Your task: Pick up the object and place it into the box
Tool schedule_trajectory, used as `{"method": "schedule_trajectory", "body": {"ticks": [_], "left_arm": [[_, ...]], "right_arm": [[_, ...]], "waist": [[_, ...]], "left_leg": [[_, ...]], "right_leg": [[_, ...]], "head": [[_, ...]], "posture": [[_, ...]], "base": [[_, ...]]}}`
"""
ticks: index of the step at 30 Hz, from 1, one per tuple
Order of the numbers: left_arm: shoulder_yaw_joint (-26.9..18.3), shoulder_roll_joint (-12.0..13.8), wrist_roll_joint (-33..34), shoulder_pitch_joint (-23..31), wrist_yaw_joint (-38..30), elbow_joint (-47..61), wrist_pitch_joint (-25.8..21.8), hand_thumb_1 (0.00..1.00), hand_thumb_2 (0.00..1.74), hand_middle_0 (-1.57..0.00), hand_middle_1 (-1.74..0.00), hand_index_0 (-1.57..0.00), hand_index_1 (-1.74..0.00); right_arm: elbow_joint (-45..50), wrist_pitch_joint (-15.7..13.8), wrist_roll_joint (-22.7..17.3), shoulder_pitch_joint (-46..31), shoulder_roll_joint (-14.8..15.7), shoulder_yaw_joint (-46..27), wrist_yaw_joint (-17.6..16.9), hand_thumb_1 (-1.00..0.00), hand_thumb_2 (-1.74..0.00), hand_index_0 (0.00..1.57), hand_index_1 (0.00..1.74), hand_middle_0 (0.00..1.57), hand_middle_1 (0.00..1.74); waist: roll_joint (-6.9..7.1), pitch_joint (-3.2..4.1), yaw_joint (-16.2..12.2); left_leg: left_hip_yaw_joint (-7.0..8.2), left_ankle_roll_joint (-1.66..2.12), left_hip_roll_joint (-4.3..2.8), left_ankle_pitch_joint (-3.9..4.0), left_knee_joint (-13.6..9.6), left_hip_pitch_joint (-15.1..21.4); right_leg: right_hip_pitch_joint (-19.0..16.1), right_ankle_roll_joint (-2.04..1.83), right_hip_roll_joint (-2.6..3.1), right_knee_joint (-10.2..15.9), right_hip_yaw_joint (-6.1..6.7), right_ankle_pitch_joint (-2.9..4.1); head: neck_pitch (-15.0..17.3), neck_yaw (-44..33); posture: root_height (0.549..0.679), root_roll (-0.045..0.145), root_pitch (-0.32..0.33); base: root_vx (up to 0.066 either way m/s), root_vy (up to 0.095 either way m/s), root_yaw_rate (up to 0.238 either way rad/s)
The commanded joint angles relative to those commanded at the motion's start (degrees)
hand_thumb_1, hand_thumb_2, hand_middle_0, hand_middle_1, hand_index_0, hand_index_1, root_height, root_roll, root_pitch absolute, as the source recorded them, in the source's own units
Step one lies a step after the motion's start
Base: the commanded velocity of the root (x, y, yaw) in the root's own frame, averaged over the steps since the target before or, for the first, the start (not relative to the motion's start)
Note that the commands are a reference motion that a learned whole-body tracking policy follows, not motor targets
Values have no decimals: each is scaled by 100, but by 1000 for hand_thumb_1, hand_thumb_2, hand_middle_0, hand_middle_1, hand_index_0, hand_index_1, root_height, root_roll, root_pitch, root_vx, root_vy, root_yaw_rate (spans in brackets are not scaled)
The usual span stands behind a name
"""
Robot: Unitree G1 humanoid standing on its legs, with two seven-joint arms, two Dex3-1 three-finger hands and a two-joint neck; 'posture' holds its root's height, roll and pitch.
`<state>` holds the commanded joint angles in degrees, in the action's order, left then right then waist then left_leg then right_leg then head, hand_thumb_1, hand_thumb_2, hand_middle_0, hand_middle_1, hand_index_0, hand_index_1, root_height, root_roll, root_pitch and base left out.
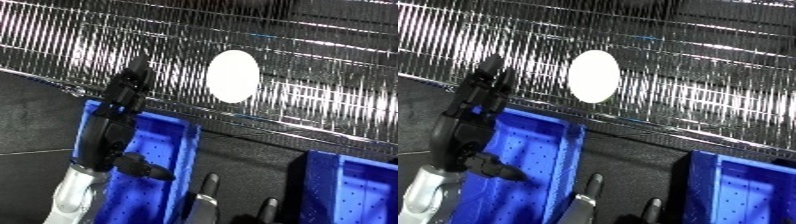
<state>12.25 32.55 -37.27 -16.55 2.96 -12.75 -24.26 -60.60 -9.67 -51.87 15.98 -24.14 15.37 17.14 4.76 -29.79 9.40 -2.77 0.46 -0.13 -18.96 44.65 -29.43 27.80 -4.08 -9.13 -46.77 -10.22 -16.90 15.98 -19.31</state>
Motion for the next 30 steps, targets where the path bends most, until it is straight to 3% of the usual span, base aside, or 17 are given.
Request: {"method": "schedule_trajectory", "body": {"ticks": [15,25,30], "left_arm": [[26,-405,83,-851,-781,-1347,-435,0,0,0,0,0,0],[134,-477,252,-1457,-875,-2023,-415,0,0,0,0,0,0],[222,-505,308,-1715,-838,-2278,-364,0,0,0,0,0,0]], "right_arm": [[265,114,55,207,78,301,61,0,0,0,0,0,0],[478,151,-10,318,135,447,-20,0,0,0,0,0,0],[618,173,-60,355,161,501,-92,0,0,0,0,0,0]], "waist": [[235,0,-276],[385,0,-447],[449,0,-522]], "left_leg": [[39,-40,-123,-124,362,-413],[22,-44,-209,-185,548,-685],[17,-44,-240,-222,635,-790]], "right_leg": [[456,-21,169,-235,144,28],[716,-39,261,-339,180,58],[811,-50,282,-378,182,64]], "head": [[-760,-471],[-1018,-599],[-1107,-649]], "posture": [[619,-9,50],[615,-20,73],[613,-23,81]], "base": [[-6,22,-90],[-13,0,-55],[-8,-7,-45]]}}
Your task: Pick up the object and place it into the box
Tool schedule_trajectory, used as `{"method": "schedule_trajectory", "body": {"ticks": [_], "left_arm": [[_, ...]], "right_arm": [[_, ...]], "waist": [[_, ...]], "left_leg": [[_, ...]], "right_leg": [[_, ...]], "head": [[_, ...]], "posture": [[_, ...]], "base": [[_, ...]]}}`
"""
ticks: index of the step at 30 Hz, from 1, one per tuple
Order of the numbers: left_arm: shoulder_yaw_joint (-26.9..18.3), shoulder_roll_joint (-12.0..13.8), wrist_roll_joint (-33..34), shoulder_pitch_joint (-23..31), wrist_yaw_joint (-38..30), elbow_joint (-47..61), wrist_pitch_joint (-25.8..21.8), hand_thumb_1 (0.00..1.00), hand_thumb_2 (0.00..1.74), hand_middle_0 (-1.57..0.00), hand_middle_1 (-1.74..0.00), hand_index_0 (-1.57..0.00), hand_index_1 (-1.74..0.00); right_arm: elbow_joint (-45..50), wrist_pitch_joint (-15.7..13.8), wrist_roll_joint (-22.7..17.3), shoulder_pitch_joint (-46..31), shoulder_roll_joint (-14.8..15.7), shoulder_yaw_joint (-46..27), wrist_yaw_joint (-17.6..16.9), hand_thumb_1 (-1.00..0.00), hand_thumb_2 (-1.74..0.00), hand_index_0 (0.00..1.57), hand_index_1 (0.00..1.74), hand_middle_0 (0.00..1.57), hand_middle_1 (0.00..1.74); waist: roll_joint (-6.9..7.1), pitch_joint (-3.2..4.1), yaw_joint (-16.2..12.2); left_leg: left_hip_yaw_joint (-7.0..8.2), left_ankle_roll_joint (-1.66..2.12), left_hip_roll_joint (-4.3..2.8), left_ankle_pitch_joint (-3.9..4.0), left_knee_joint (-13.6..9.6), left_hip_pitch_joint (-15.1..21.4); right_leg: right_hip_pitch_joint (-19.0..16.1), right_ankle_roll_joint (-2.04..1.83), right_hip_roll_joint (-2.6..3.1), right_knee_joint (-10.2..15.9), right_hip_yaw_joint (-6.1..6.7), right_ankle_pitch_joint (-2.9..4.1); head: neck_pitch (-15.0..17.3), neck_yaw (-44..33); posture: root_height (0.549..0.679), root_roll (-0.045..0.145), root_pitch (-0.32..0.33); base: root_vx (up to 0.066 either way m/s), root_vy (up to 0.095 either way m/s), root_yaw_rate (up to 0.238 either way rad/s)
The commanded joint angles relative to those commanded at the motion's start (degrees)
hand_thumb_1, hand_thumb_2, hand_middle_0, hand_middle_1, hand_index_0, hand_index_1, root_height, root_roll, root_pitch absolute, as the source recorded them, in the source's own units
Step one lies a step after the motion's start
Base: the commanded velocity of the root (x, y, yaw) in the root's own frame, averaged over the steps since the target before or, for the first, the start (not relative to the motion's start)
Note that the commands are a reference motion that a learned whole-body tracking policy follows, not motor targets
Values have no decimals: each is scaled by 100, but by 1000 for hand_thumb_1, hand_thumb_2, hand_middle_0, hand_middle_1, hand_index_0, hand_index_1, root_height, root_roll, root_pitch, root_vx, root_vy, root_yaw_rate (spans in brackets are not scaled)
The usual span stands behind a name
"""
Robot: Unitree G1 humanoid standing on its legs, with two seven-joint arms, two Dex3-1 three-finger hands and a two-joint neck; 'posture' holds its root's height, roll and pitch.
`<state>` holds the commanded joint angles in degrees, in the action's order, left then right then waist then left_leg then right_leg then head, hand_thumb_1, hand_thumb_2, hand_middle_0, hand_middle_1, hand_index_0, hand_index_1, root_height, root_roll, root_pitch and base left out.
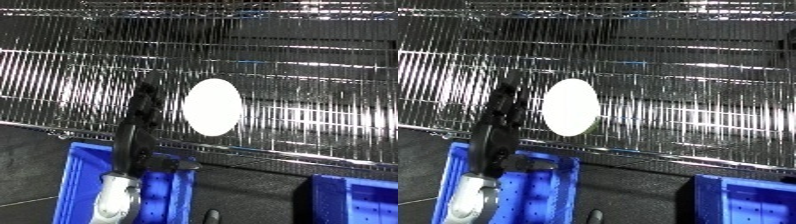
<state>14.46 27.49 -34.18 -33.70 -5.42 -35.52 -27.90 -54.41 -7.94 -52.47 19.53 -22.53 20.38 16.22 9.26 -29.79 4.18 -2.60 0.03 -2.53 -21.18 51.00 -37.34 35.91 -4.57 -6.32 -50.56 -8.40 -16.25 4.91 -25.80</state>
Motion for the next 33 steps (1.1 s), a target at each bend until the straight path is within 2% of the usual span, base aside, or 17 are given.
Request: {"method": "schedule_trajectory", "body": {"ticks": [16,25,33], "left_arm": [[247,17,-93,-904,47,-578,311,0,0,0,0,0,0],[292,3,-275,-1368,121,-853,478,450,783,-706,-783,-706,-783],[290,-25,-374,-1492,238,-1075,509,850,1479,-1334,-1479,-1334,-1479]], "right_arm": [[272,-91,-153,-60,100,205,-138,0,0,0,0,0,0],[449,-127,-173,-83,129,297,-218,0,0,0,0,0,0],[413,-183,-189,-73,197,360,-203,0,0,0,0,0,0]], "waist": [[149,0,-286],[195,0,-428],[176,0,-454]], "left_leg": [[30,-13,-53,-108,183,-198],[74,-11,-52,-149,210,-207],[99,-5,-55,-151,157,-147]], "right_leg": [[231,-37,59,-90,53,6],[262,-44,91,-67,104,8],[236,-46,78,-35,122,8]], "head": [[-241,-188],[-236,-335],[-162,-379]], "posture": [[610,-25,103],[610,-22,109],[611,-21,109]], "base": [[3,-2,-52],[6,9,-37],[-2,2,6]]}}
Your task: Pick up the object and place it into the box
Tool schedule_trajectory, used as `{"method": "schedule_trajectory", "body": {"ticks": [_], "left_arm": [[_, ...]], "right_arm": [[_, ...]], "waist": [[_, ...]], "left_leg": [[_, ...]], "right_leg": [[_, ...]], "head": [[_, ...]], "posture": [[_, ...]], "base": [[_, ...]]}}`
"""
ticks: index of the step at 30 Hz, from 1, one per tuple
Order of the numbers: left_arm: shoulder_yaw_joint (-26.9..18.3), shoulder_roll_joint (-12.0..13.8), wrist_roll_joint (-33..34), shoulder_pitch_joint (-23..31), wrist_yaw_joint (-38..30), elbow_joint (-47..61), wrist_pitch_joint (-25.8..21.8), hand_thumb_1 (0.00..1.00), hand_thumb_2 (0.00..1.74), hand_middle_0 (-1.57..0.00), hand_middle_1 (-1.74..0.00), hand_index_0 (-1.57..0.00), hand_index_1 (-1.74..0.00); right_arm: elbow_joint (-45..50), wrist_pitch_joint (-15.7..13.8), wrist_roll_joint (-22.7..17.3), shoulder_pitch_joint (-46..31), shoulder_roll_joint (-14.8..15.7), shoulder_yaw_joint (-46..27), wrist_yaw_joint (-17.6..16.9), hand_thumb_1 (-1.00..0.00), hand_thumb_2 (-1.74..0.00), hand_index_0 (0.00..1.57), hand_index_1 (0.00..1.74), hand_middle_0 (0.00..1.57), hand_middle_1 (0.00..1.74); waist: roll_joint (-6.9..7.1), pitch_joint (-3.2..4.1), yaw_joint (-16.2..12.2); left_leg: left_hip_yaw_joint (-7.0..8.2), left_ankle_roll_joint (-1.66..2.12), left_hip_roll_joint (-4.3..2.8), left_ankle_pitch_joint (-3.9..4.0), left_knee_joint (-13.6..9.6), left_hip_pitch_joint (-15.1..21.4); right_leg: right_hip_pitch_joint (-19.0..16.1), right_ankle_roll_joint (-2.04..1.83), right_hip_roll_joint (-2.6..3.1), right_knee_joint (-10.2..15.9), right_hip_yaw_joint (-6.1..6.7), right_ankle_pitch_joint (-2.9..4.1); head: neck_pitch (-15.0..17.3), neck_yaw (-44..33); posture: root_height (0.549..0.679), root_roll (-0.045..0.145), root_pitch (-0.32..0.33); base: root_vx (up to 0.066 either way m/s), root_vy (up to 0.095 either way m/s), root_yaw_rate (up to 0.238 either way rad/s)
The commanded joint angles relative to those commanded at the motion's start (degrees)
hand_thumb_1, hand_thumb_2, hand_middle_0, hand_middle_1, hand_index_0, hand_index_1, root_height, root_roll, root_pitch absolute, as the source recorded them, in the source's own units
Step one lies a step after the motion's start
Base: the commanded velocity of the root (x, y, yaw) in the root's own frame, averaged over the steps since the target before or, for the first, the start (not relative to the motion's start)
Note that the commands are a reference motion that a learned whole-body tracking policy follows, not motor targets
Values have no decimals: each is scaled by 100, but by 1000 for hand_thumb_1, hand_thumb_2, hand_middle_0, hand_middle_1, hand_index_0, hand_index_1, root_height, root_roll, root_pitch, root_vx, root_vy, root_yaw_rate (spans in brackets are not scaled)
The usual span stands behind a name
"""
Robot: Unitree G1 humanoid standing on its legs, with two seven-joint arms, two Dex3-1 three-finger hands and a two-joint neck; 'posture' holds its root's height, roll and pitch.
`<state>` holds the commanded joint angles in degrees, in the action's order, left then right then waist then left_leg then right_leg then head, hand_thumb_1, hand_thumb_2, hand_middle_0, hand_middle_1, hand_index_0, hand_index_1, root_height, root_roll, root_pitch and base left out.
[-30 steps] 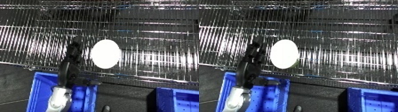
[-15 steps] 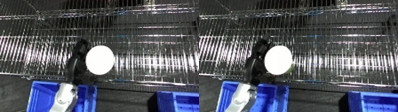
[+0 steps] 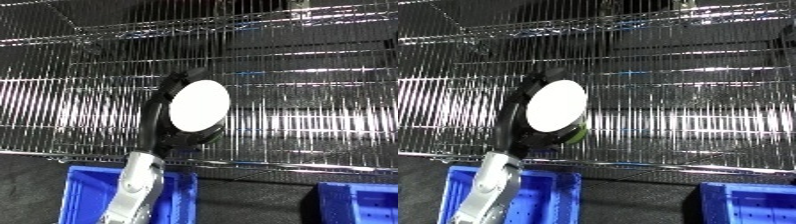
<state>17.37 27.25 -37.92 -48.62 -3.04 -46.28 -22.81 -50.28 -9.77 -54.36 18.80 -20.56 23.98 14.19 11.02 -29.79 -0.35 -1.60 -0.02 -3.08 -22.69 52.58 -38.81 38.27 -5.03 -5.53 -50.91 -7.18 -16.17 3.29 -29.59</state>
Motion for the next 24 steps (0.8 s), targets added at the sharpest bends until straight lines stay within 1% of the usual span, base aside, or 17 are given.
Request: {"method": "schedule_trajectory", "body": {"ticks": [2,7,10,13,16,20,24], "left_arm": [[-16,0,-22,16,26,-32,22,950,1653,-1492,-1653,-1492,-1653],[-64,27,-72,168,62,-42,111,950,1653,-1492,-1653,-1492,-1653],[-109,53,-143,339,86,31,93,950,1653,-1492,-1653,-1492,-1653],[-188,94,-224,620,112,197,-17,950,1653,-1492,-1653,-1492,-1653],[-343,131,-355,1033,135,482,-208,950,1653,-1492,-1653,-1492,-1653],[-670,122,-481,1717,154,1003,-437,950,1653,-1492,-1653,-1492,-1653],[-1090,80,-1007,2449,400,1645,-525,950,1653,-1492,-1653,-1492,-1653]], "right_arm": [[-32,-19,4,1,20,3,8,0,0,0,0,0,0],[-76,-13,33,4,33,-24,-76,0,0,0,0,0,0],[-153,-9,70,-3,44,-63,-156,0,0,0,0,0,0],[-263,-24,46,-53,48,-143,-167,0,0,0,0,0,0],[-375,-76,41,-138,39,-256,-161,0,0,0,0,0,0],[-465,-198,39,-315,42,-414,-198,0,0,0,0,0,0],[-575,-331,-17,-517,27,-614,-173,0,0,0,0,0,0]], "waist": [[-14,0,7],[-79,0,49],[-158,0,99],[-255,0,177],[-364,0,292],[-498,0,494],[-618,0,710]], "left_leg": [[4,4,2,9,-38,34],[8,26,26,48,-166,152],[6,37,46,69,-230,224],[-3,45,68,101,-325,314],[-17,54,111,134,-418,406],[-56,62,200,175,-514,511],[-99,67,295,215,-608,592]], "right_leg": [[-27,1,-4,26,1,-1],[-136,20,-20,118,-8,-17],[-190,44,-49,129,-17,-51],[-256,73,-87,142,-35,-93],[-338,104,-138,162,-70,-138],[-457,139,-220,175,-147,-199],[-563,173,-310,174,-247,-263]], "head": [[12,-1],[89,-21],[122,26],[217,126],[353,226],[554,424],[668,559]], "posture": [[612,-20,108],[615,-15,106],[617,-10,103],[618,-5,100],[620,3,96],[622,13,89],[624,22,85]], "base": [[-3,-5,31],[-12,-9,57],[-15,-3,98],[-15,-7,136],[-13,-11,165],[-2,-21,203],[-1,-30,236]]}}
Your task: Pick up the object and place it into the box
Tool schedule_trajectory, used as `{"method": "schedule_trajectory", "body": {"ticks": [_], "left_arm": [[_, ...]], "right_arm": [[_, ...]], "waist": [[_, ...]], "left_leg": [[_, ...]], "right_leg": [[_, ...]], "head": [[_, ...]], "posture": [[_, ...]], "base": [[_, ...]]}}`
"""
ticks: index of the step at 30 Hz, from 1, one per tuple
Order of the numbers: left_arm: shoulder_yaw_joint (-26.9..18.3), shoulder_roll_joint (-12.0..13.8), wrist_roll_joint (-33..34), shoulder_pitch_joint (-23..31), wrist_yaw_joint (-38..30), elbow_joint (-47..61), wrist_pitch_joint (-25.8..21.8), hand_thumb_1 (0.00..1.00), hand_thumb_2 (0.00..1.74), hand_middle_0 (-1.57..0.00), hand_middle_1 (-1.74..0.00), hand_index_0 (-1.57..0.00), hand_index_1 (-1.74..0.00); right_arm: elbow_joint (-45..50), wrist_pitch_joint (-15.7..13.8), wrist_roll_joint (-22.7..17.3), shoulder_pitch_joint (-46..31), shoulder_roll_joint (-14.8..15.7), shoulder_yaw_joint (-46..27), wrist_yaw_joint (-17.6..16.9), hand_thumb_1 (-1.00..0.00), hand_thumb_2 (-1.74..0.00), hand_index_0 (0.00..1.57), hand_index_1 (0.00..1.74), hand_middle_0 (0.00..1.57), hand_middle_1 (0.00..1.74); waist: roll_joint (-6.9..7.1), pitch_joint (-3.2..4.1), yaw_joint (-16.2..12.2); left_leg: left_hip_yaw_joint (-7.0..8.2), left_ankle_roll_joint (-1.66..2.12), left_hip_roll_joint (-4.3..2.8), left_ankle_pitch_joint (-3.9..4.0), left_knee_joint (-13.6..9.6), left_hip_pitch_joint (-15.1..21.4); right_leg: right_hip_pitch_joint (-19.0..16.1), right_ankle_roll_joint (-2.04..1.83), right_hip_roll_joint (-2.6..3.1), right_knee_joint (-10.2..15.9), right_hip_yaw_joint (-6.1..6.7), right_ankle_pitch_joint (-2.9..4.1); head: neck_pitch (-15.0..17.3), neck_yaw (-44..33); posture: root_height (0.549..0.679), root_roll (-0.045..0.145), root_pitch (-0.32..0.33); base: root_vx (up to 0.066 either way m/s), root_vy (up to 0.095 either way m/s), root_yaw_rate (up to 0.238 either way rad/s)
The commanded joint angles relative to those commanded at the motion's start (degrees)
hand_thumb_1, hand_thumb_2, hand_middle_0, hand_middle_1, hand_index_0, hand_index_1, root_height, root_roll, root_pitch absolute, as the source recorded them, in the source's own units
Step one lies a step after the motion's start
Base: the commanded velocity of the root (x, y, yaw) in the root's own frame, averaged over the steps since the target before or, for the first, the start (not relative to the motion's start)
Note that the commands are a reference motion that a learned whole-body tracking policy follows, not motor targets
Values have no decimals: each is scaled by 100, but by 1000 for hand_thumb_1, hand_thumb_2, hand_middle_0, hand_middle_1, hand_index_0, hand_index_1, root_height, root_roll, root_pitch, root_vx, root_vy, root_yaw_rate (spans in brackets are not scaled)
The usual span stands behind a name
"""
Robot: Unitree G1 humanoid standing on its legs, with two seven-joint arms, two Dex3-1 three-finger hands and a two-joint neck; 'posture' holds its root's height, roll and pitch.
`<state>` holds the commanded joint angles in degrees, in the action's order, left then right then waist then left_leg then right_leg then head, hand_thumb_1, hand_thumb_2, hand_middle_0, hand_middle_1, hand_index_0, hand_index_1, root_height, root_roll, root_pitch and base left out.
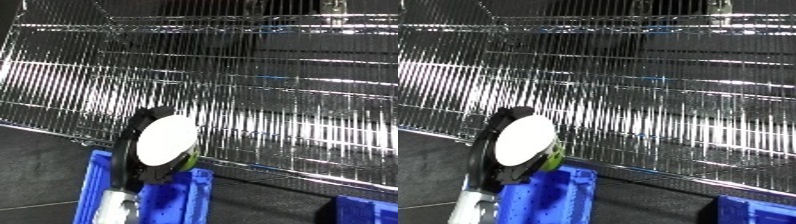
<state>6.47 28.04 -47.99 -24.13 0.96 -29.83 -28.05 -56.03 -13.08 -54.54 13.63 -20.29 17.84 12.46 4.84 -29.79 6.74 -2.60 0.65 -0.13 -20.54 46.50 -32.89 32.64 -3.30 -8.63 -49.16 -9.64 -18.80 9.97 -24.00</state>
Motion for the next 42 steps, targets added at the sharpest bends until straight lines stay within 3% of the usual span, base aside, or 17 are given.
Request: {"method": "schedule_trajectory", "body": {"ticks": [6,12,17,22,30,41,42], "left_arm": [[-677,-183,-1022,896,354,573,-285,950,1653,-1492,-1653,-1492,-1653],[-1206,-419,-1975,1266,308,-12,-612,950,1653,-1492,-1653,-1492,-1653],[-1526,-303,-2727,1334,272,-892,-585,950,1653,-1492,-1653,-1492,-1653],[-1704,-64,-2801,1204,351,-1903,-217,950,1653,-1492,-1653,-1492,-1653],[-2072,349,-2932,945,451,-3310,488,550,957,-864,-957,-864,-957],[-2138,606,-2852,734,883,-4330,936,0,0,0,0,0,0],[-2132,603,-2843,730,904,-4361,961,0,0,0,0,0,0]], "right_arm": [[-128,-48,-70,-193,-29,-262,73,0,0,0,0,0,0],[-351,-30,-78,-164,-19,-390,149,0,0,0,0,0,0],[-520,-2,-101,-111,-36,-372,213,0,0,0,0,0,0],[-680,-4,-70,-124,-38,-317,348,0,0,0,0,0,0],[-937,-19,-27,-190,-35,-208,641,0,0,0,0,0,0],[-983,11,-58,-242,-48,-146,818,0,0,0,0,0,0],[-984,8,-64,-244,-44,-152,833,0,0,0,0,0,0]], "waist": [[-130,0,242],[-171,0,367],[-118,0,385],[-1,0,361],[193,0,321],[358,0,320],[367,0,322]], "left_leg": [[-71,-5,123,51,-63,44],[-151,14,189,156,-202,116],[-182,34,168,267,-355,208],[-175,47,98,358,-490,270],[-168,47,-2,415,-585,311],[-196,46,-17,451,-666,343],[-200,44,-18,451,-670,346]], "right_leg": [[-105,56,-76,-36,-133,-87],[-227,112,-95,-23,-228,-174],[-355,159,-87,7,-277,-253],[-444,185,-79,30,-301,-304],[-524,210,-37,86,-294,-341],[-629,222,1,224,-319,-338],[-636,222,3,234,-324,-332]], "head": [[274,6],[592,-358],[797,-912],[922,-1420],[1050,-1894],[1093,-1903],[1108,-1881]], "posture": [[625,29,79],[626,33,73],[627,35,66],[627,33,62],[627,29,58],[630,26,56],[630,25,56]], "base": [[-12,-21,189],[-14,-7,118],[-11,13,47],[-6,18,40],[6,4,38],[6,-7,9],[-5,-26,2]]}}
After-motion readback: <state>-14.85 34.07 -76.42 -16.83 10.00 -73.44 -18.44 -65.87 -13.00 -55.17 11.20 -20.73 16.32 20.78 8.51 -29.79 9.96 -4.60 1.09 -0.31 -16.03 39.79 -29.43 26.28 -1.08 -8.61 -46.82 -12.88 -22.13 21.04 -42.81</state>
